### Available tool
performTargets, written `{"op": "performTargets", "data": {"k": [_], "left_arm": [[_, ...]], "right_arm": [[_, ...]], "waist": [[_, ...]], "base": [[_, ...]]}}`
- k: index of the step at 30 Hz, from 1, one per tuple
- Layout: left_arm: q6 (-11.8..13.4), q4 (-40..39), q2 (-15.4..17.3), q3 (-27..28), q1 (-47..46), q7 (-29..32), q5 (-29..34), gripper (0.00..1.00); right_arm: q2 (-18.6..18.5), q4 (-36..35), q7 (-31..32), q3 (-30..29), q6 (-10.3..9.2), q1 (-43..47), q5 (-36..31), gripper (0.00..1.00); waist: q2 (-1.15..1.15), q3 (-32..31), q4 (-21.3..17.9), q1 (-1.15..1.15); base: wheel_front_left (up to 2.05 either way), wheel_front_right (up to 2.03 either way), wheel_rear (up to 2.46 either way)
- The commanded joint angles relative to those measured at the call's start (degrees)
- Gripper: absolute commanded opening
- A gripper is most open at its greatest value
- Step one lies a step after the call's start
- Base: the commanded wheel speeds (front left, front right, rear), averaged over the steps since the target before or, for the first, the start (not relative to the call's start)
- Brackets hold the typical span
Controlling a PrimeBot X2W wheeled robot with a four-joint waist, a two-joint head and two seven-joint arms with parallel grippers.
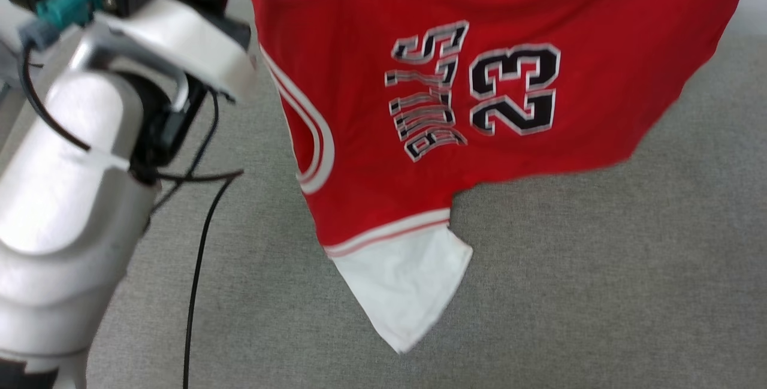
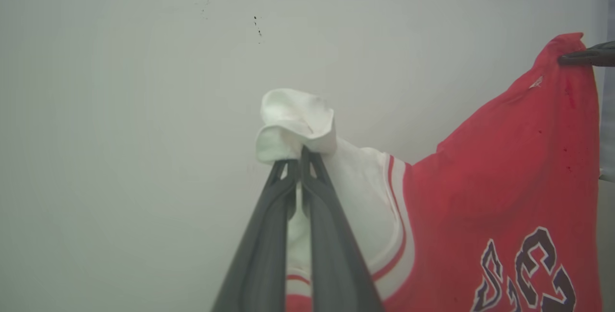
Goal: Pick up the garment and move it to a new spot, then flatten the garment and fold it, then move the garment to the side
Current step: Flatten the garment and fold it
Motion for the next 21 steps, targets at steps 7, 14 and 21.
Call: {"op": "performTargets", "data": {"k": [7,14,21], "left_arm": [[-2.7,9.1,-2.0,-0.6,-15.6,0.6,1.9,0.0],[-4.2,17.7,-3.8,-1.1,-31.6,0.0,4.0,0.0],[-5.2,26.0,-5.5,-1.9,-45.2,-2.3,5.5,0.0]], "right_arm": [[3.3,4.1,1.4,-4.8,-0.07,-9.3,-4.8,0.0],[6.1,9.6,1.9,-7.2,-0.07,-20.7,-9.6,0.0],[7.8,14.9,-0.1,-8.5,-0.07,-32.6,-14.4,0.0]], "waist": [[0.0,6.1,-1.1,0.0],[0.0,11.2,-2.0,0.0],[0.0,14.9,-2.9,0.0]], "base": [[0.0,0.0,0.0],[0.0,0.0,0.0],[0.0,0.0,0.0]]}}
